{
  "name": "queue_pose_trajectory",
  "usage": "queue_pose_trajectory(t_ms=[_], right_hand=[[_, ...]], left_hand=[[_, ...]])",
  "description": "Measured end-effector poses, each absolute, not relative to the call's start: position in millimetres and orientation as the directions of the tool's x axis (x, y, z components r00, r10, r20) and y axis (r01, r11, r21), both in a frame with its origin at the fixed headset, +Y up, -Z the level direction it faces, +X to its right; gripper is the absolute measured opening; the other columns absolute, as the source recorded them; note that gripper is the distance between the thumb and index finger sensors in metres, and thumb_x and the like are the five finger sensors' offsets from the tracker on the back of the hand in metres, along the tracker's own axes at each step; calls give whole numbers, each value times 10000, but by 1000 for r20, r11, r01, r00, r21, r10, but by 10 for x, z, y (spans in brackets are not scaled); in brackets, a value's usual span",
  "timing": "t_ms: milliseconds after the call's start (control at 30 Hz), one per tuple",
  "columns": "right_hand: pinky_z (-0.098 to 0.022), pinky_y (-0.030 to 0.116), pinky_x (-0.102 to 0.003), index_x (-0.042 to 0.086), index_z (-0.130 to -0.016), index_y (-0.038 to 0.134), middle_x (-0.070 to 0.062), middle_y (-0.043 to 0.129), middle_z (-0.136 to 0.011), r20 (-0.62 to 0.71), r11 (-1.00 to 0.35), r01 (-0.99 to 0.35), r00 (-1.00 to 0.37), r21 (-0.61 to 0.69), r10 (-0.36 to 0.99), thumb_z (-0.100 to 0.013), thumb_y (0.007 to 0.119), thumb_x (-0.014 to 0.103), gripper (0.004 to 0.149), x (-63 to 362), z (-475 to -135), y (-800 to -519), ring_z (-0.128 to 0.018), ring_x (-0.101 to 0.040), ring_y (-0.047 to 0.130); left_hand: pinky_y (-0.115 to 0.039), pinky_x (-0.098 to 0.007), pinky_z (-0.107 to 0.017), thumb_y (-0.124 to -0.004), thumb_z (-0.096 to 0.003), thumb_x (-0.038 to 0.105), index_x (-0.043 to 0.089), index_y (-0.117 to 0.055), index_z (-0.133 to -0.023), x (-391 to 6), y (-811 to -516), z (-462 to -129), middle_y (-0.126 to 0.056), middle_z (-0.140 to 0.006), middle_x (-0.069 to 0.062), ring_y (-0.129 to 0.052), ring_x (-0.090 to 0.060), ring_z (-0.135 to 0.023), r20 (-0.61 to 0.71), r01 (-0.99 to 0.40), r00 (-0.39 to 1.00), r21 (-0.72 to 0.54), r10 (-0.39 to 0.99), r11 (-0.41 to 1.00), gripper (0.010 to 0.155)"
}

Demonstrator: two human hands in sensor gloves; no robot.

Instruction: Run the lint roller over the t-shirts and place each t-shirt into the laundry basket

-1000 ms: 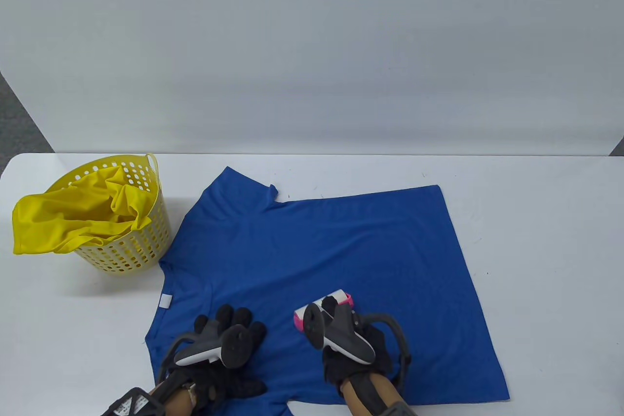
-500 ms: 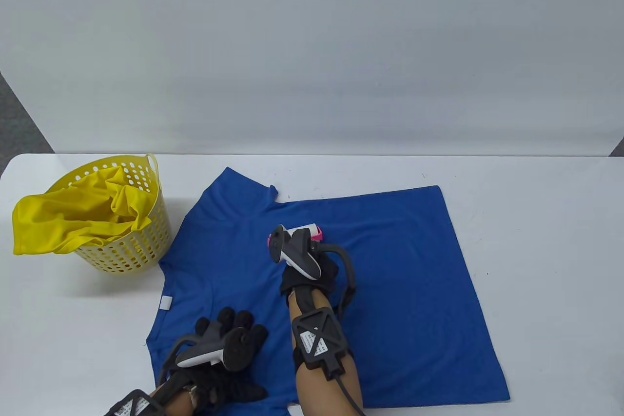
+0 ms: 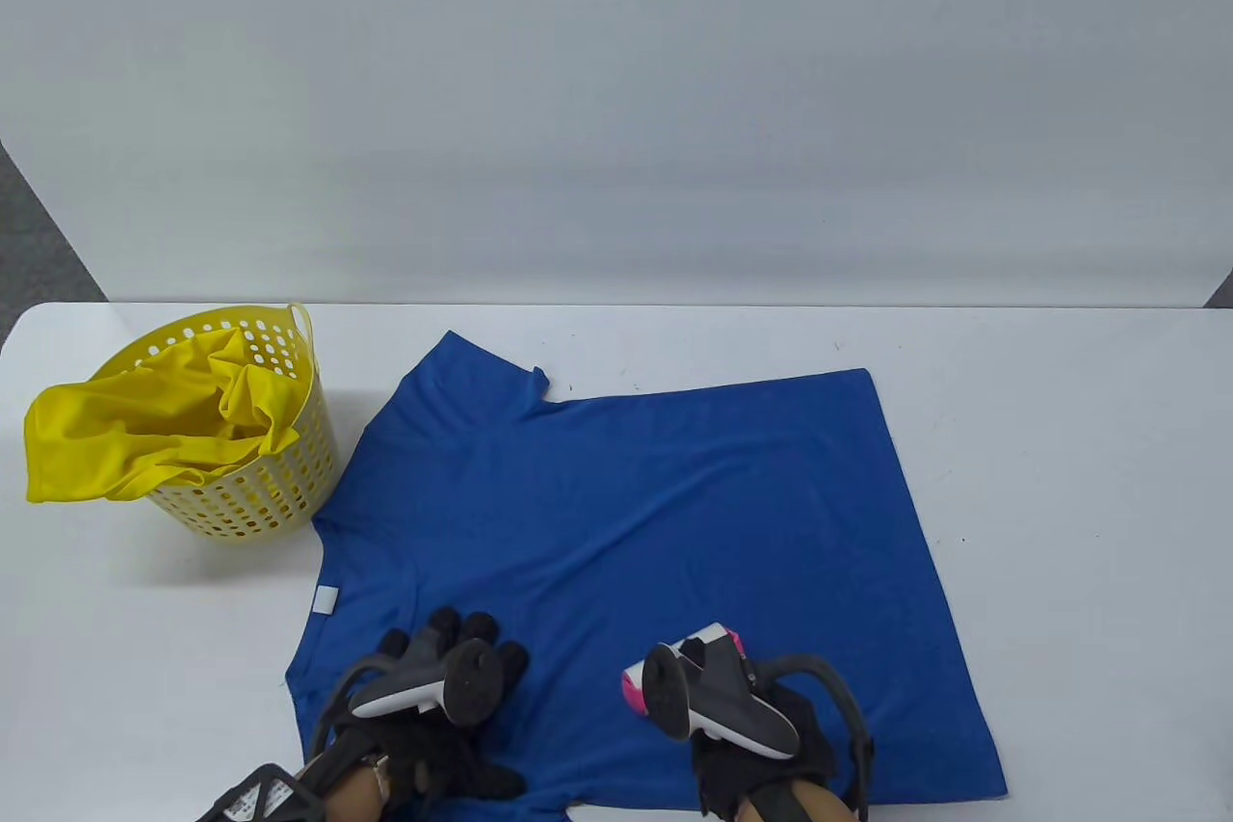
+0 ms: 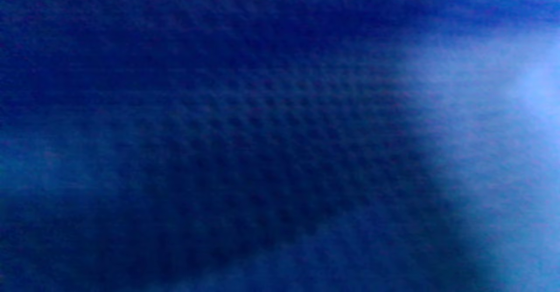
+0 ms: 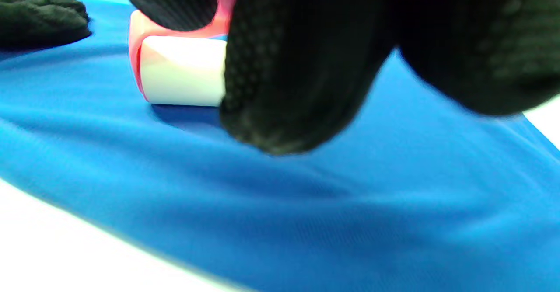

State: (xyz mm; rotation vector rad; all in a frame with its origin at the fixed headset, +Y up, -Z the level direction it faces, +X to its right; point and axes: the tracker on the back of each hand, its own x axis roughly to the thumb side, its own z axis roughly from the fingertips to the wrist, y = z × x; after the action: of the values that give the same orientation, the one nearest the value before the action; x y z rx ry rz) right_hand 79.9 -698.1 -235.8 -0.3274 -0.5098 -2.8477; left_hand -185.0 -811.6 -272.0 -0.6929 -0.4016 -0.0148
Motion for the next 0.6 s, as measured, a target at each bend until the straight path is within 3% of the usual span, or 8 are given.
queue_pose_trajectory(t_ms=[100,233,467,600], right_hand=[[-85,899,-384,228,-1020,495,-76,954,-477,250,-920,271,-947,284,-202,-500,670,403,576,743,-2419,-6991,-101,-124,1012],[-89,898,-383,227,-1022,478,-74,947,-483,225,-938,255,-953,234,-202,-502,662,404,579,549,-2746,-7054,-108,-122,1011],[-108,894,-387,248,-1017,438,-69,928,-502,60,-969,79,-996,235,-67,-499,651,407,582,44,-3844,-7160,-133,-125,1008],[-124,893,-397,260,-1016,408,-69,920,-517,17,-968,71,-997,241,-69,-499,643,409,587,-133,-4177,-7210,-154,-133,1011]], left_hand=[[-43,-817,-637,-640,-264,858,384,143,-985,-1851,-8119,-2716,269,-1053,-88,225,-496,-978,365,144,923,-617,119,774,1166],[-32,-815,-633,-628,-264,857,384,149,-982,-1852,-8120,-2710,276,-1049,-88,234,-495,-974,367,143,922,-615,121,776,1159],[-27,-816,-626,-619,-265,855,381,165,-977,-1854,-8123,-2707,286,-1043,-89,242,-497,-966,370,145,921,-617,123,773,1160],[-25,-813,-632,-614,-265,852,383,162,-979,-1858,-8124,-2704,282,-1047,-84,240,-493,-972,370,144,921,-614,122,776,1155]])
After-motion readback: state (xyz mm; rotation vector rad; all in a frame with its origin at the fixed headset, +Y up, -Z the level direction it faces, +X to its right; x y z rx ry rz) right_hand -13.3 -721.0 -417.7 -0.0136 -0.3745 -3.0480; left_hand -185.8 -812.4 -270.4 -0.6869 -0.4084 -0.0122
